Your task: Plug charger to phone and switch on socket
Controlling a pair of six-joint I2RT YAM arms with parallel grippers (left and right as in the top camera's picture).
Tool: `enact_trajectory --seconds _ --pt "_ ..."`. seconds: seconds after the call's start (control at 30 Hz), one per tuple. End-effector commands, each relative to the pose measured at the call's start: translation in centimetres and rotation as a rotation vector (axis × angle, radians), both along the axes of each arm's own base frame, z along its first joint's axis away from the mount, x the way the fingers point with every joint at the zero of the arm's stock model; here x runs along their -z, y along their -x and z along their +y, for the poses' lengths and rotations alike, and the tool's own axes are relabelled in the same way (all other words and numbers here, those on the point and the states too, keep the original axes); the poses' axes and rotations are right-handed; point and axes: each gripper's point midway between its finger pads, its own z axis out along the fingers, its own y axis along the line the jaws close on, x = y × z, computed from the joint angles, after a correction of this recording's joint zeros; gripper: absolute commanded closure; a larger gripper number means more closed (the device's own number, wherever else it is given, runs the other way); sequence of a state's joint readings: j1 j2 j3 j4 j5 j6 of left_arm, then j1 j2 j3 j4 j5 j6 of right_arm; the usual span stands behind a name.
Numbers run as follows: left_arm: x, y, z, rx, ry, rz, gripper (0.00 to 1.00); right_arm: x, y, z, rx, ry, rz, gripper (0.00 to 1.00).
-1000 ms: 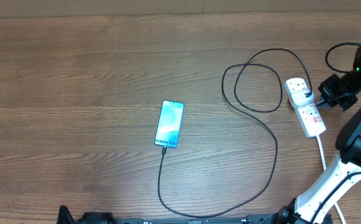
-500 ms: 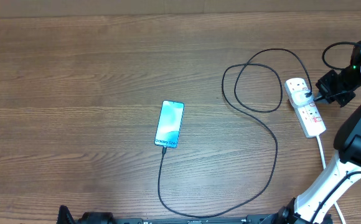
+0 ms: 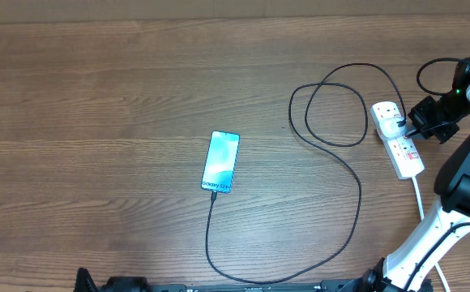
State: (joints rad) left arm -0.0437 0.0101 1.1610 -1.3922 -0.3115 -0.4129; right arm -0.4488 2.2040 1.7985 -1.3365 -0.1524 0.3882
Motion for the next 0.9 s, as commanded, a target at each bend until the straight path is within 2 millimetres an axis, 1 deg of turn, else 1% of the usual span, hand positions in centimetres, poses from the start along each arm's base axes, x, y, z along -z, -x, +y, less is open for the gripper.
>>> enact_trajectory --seconds 0.0,0.2,0.3,0.33,0.43,0.53,0.6,0.67,0.73,0.8,0.87 --pt "-0.1 0.2 0.2 -0.016 0.004 -0.008 0.0 0.7 -0.1 0.6 -0.014 -0.013 0.01 0.96" --pt "-0.1 0.2 0.2 -0.016 0.004 -0.008 0.0 1.2 -0.5 0.8 -0.007 -0.016 0.001 0.96" --pt "-0.1 0.2 0.2 -0.016 0.004 -0.008 0.0 2.1 -0.4 1.5 -0.024 -0.018 0.008 0.96" --pt "-0.1 0.2 0.2 -0.016 0.004 -0.008 0.0 2.9 -0.3 1.9 -0.033 -0.018 0.008 0.96" --pt "-0.1 0.2 0.2 -0.016 0.004 -0.008 0.0 4.1 0.1 2.7 -0.026 -0.022 0.025 0.96" --pt "-0.1 0.2 0.2 -0.016 0.004 -0.008 0.0 4.7 0.4 2.9 -0.025 -0.024 0.031 0.96" --pt "-0.1 0.2 0.2 -0.016 0.004 -0.008 0.0 4.7 0.5 2.6 -0.028 -0.006 0.034 0.96" --pt "-0.1 0.2 0.2 -0.016 0.004 -0.008 0.0 4.3 0.8 2.1 -0.028 0.014 0.051 0.96" --pt "-0.1 0.2 0.2 -0.016 0.004 -0.008 0.0 3.4 1.2 1.4 -0.026 0.04 0.068 0.96" --pt "-0.1 0.2 0.2 -0.016 0.004 -0.008 0.0 1.5 1.4 0.5 -0.02 0.079 0.062 0.96" --pt "-0.1 0.2 0.2 -0.016 0.004 -0.008 0.01 -1.2 1.0 -0.2 -0.013 0.106 0.017 0.96"
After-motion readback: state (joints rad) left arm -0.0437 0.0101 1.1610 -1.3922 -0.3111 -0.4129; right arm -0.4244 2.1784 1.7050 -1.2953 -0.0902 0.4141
